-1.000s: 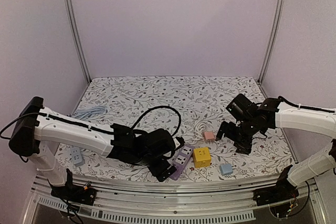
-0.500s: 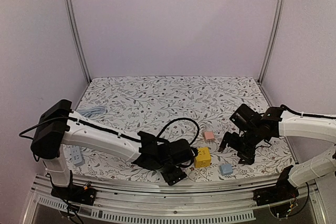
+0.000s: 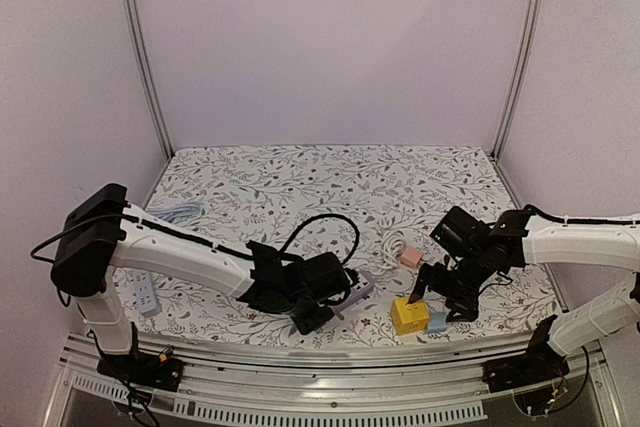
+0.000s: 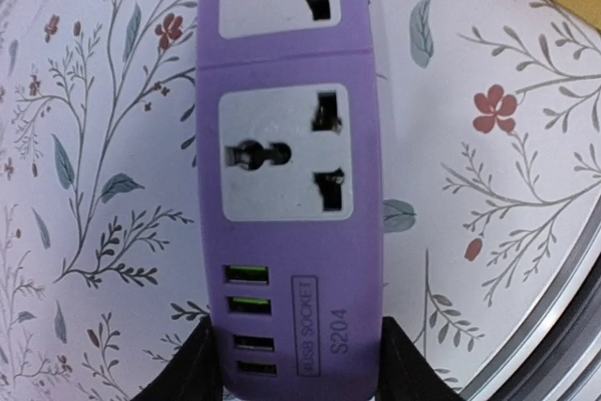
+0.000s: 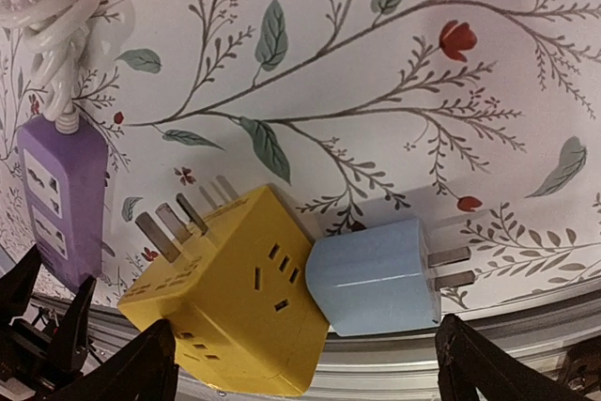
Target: Insert the plug
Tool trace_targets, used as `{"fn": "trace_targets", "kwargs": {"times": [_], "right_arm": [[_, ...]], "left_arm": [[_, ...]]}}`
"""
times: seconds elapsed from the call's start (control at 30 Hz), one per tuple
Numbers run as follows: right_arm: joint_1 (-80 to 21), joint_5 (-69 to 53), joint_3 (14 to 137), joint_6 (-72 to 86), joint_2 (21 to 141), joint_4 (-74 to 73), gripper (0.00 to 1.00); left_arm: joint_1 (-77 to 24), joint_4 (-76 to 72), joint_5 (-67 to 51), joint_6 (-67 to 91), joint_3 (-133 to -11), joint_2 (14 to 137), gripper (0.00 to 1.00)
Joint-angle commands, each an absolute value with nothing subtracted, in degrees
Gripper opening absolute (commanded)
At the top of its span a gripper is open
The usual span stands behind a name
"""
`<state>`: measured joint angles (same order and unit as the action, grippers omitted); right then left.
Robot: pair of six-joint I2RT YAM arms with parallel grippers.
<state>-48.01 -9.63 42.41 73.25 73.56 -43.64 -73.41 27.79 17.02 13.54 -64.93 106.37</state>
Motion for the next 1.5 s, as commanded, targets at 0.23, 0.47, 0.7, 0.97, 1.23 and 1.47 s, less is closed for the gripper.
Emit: {"fn": "trace_targets", "kwargs": {"times": [0.23, 0.47, 0.7, 0.97, 1.23, 1.47], "right_arm": [[-49.30, -9.18, 44.70, 70.60, 79.57, -44.19, 0.93], [-49.30, -7.46, 46.05, 69.38, 78.86, -47.09, 0.99], [-49.12, -4.34, 44.92, 72.35, 75.64, -52.41, 0.99], [-46.62, -3.87, 39.11, 76.56, 66.88, -55.59, 0.96], [-46.16, -5.19, 37.01, 72.79, 67.07, -53.82, 0.83], [-46.24, -8.26, 42.45, 62.45, 75.09, -46.52, 0.81]], "left_arm": [[-60.98, 29.54, 20.90, 4.01, -59.06, 102.49, 0.29], [-52.51, 29.69, 18.72, 3.42, -59.06, 102.04, 0.33], [-52.23, 29.57, 18.73, 3.63, -58.88, 101.99, 0.47], [-52.21, 29.98, 17.79, 4.27, -59.21, 101.34, 0.67], [-52.21, 30.74, 17.56, 4.83, -60.82, 100.83, 0.81], [-52.21, 31.24, 17.77, 6.01, -61.70, 99.50, 0.85]]}}
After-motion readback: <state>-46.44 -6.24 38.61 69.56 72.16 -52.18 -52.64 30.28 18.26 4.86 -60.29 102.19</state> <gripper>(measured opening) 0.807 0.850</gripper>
